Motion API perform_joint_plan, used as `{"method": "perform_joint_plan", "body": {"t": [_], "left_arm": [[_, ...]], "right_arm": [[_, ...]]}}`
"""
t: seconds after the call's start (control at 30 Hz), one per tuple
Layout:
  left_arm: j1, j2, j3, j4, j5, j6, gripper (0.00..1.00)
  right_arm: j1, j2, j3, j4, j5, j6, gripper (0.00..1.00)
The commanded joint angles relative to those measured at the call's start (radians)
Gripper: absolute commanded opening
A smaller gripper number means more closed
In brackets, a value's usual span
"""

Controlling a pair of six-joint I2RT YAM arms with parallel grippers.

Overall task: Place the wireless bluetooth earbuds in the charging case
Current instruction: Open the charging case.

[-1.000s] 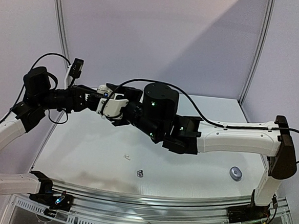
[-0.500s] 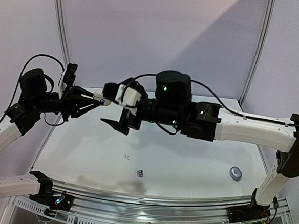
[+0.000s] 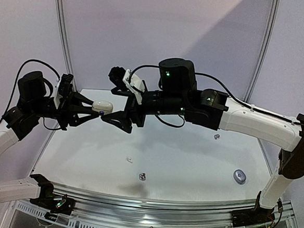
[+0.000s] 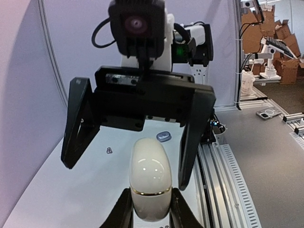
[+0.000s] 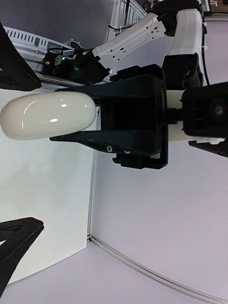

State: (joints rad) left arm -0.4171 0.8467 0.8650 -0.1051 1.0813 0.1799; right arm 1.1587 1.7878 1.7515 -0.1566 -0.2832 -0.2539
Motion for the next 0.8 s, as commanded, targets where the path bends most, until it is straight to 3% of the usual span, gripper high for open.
{"method": "perform_joint_plan", "body": {"t": [0.0, 0.13, 0.4, 0.57, 0.77], "left_arm": [[-0.019, -0.010, -0.009, -0.026, 0.031, 0.014, 0.00], [-0.032, -0.011, 0.004, -0.057, 0.027, 0.057, 0.00], [-0.040, -0.006, 0.009, -0.120, 0.015, 0.106, 0.00], [-0.040, -0.009, 0.005, -0.119, -0.006, 0.096, 0.00], [-0.039, -0.010, 0.000, -0.093, -0.022, 0.050, 0.00]], "right_arm": [[-0.007, 0.031, 0.029, -0.035, 0.047, 0.034, 0.93], [-0.026, 0.038, 0.031, -0.017, 0.110, 0.057, 0.89], [-0.051, 0.032, 0.045, 0.035, 0.072, 0.084, 0.85], [-0.053, 0.027, 0.062, 0.021, -0.030, 0.051, 0.85], [-0.052, 0.033, 0.094, 0.008, -0.219, 0.044, 0.93]]}}
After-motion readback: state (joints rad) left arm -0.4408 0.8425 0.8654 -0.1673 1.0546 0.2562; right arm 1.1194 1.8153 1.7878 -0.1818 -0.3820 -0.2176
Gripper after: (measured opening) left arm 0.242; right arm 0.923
